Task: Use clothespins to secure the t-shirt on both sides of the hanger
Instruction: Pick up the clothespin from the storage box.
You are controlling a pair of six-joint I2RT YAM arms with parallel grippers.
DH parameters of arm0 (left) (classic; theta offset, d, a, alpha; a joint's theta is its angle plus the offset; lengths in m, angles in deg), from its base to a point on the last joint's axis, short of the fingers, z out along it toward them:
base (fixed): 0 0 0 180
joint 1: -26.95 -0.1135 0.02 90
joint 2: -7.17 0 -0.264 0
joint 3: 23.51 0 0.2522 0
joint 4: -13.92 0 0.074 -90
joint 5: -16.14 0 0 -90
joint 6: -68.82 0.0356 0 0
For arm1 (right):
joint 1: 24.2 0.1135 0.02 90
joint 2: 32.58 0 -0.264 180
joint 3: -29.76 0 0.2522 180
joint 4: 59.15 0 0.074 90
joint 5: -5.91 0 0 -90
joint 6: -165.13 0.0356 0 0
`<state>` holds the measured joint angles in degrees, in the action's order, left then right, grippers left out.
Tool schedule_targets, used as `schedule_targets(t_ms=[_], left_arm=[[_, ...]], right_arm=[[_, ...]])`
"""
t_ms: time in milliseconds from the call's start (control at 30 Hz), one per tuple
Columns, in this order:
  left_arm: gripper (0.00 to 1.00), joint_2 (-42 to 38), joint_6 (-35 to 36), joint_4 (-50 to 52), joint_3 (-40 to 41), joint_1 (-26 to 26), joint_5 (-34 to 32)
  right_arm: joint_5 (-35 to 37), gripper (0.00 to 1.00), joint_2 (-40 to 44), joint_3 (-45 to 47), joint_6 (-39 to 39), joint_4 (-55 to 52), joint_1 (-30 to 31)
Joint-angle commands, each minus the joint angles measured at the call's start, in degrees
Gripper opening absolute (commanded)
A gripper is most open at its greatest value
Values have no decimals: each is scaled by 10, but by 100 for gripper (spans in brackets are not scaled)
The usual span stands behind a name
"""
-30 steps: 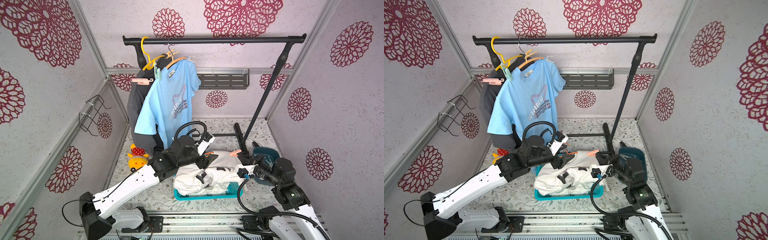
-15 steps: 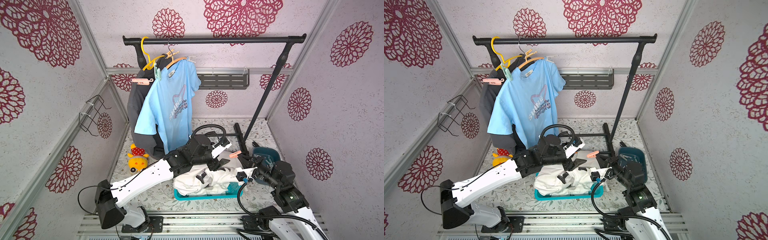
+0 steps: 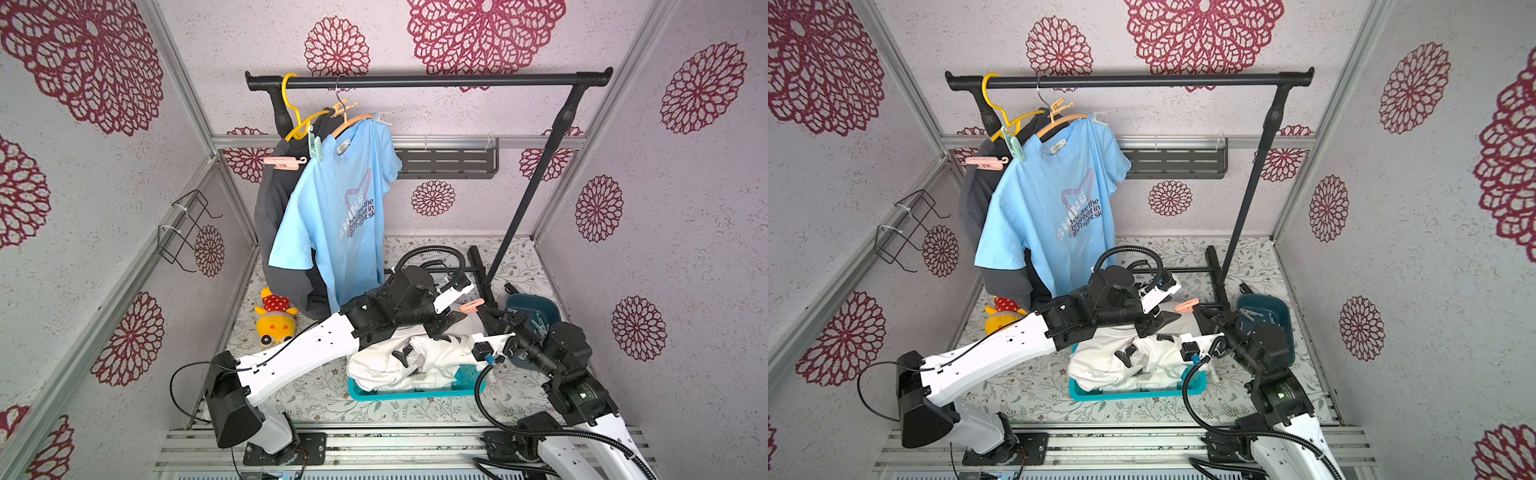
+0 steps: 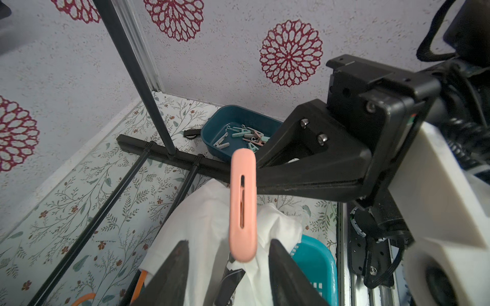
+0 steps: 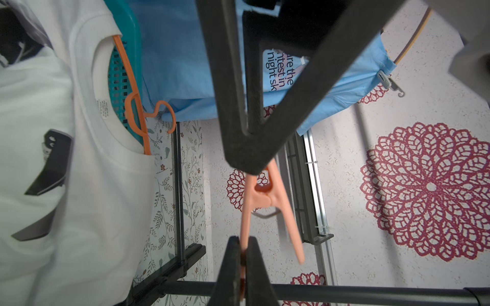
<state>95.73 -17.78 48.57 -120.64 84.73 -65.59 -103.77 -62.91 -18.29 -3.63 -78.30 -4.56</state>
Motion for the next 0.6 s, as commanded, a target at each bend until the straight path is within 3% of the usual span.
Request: schedule_targets(t_ms=[0, 333, 567], left_arm=[[47, 12, 2, 2, -22, 7, 1], [34, 45, -19, 20, -63, 8, 21], [19, 46, -17, 39, -66, 8, 21]], right_arm=[[2, 0, 1, -21, -19, 16, 6], [14, 0, 6, -25, -30, 7, 7], [14, 0, 6, -23, -10, 12, 6]])
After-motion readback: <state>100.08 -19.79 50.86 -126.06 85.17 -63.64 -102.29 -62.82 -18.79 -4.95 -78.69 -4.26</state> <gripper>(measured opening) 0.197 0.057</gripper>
